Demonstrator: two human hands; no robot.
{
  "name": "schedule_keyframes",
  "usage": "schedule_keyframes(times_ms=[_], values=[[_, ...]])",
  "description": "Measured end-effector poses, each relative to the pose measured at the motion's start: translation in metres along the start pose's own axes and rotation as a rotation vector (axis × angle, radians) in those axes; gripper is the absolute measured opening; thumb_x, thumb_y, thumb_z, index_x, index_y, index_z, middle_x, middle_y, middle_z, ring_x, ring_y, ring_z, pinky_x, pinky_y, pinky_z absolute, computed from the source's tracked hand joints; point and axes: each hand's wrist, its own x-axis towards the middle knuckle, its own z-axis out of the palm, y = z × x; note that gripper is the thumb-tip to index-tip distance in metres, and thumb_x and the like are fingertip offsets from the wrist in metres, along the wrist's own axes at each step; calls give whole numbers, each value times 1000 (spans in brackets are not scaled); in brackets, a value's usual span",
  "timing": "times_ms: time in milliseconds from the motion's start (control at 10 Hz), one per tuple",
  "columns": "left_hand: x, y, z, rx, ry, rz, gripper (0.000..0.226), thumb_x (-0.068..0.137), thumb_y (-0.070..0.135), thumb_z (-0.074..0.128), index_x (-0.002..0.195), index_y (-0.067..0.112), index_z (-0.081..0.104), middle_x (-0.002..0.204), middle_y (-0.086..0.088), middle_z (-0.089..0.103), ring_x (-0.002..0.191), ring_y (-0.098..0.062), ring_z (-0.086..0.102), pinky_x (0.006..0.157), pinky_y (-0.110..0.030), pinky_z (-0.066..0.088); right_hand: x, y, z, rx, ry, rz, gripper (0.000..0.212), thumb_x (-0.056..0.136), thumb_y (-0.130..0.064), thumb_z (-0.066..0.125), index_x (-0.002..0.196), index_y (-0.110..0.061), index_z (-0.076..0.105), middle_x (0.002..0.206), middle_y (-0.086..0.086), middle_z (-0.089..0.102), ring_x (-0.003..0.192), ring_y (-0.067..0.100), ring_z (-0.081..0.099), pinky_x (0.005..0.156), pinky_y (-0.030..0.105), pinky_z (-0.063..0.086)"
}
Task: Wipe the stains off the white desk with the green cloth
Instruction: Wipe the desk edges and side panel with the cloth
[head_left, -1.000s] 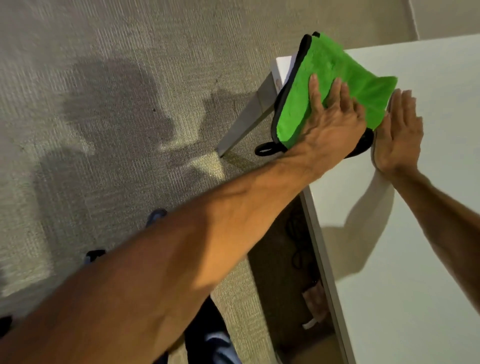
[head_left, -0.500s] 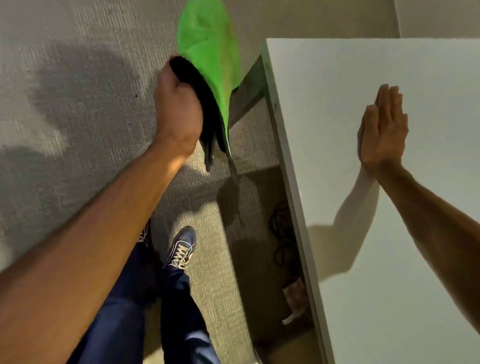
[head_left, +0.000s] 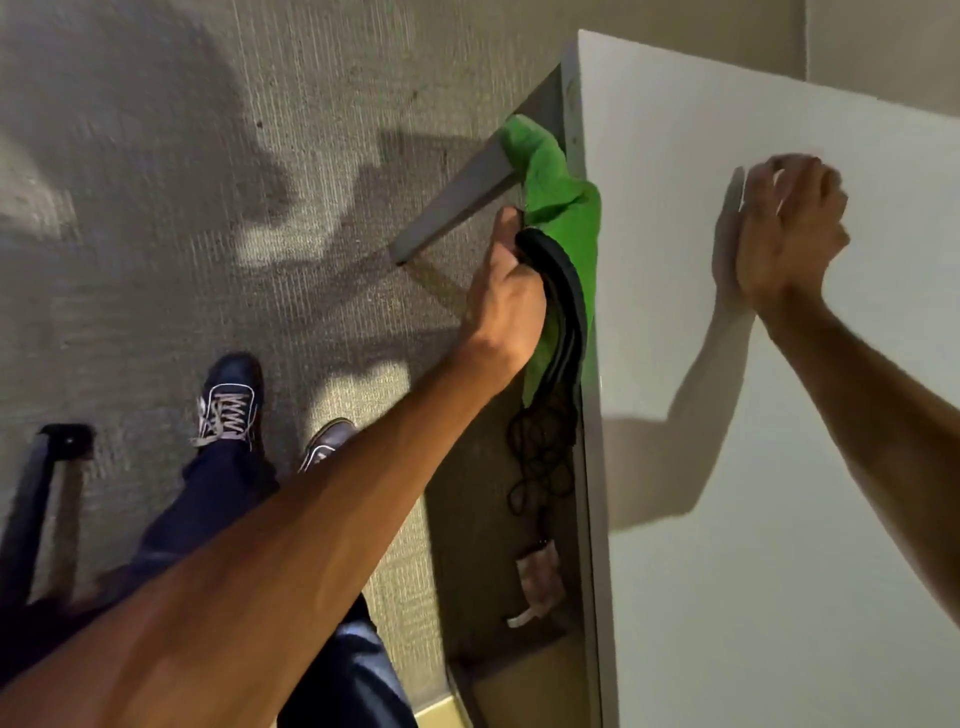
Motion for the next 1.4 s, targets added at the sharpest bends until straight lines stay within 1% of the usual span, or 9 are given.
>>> schedule_keyframes(times_ms=[100,300,500,600,700,900,1000,1300,1400], values=[[3,-4,11,-502,-105,-4,42,109,10,16,147,13,34,137,-3,54,125,-12,54,86,-5,46,31,-26,2,19,-38,-205,55,111,-43,34,156,-14,43,163,8,40,152,24,38,123,36,32],[-6,-30,19,-410,72,48,43,84,10,31,123,5,49,82,7,71,72,18,61,72,-5,46,46,-40,22,-48,-163,-289,57,114,-37,22,168,-19,14,176,7,9,164,26,5,132,52,1],[-16,-27,35,-89,38,73,79,85,69,36,153,29,30,148,1,52,135,-15,50,118,-40,34,44,-39,23,-44,-147,-275,58,113,-40,22,167,-22,17,176,5,12,164,25,7,131,52,3],[-8,-27,40,-95,8,49,86,77,73,55,151,45,24,145,10,54,130,-6,53,115,-38,39,44,-40,23,-41,-117,-264,56,113,-41,25,167,-24,22,175,5,16,164,24,11,131,51,8],[-2,-31,46,-26,43,78,73,82,69,55,147,47,30,131,30,56,114,21,51,101,-6,38,45,-39,24,-32,-101,-272,57,112,-41,25,166,-23,25,175,4,18,163,24,13,131,51,10],[-17,-37,45,-133,96,49,53,100,51,38,115,7,65,92,-10,70,93,-26,67,82,-43,52,46,-39,27,-20,-94,-275,60,109,-43,21,165,-23,25,175,5,18,163,24,13,131,52,10],[-44,-47,47,-91,103,20,38,103,44,41,97,15,66,76,10,64,72,-1,62,68,-21,47,47,-38,28,-29,-93,-272,58,110,-44,21,165,-27,24,175,2,18,164,22,12,131,52,9],[6,-29,39,-101,63,26,31,101,21,39,109,1,62,82,5,68,87,-28,66,75,-16,49,51,-34,34,-11,-45,-271,60,108,-50,21,164,-31,29,174,0,23,163,21,17,131,50,15],[29,-11,37,-206,21,51,43,99,17,37,137,2,51,129,-14,62,123,-24,58,112,-33,42,52,-32,36,-11,-48,-273,59,108,-51,22,164,-32,28,174,0,22,163,20,16,131,50,14]])
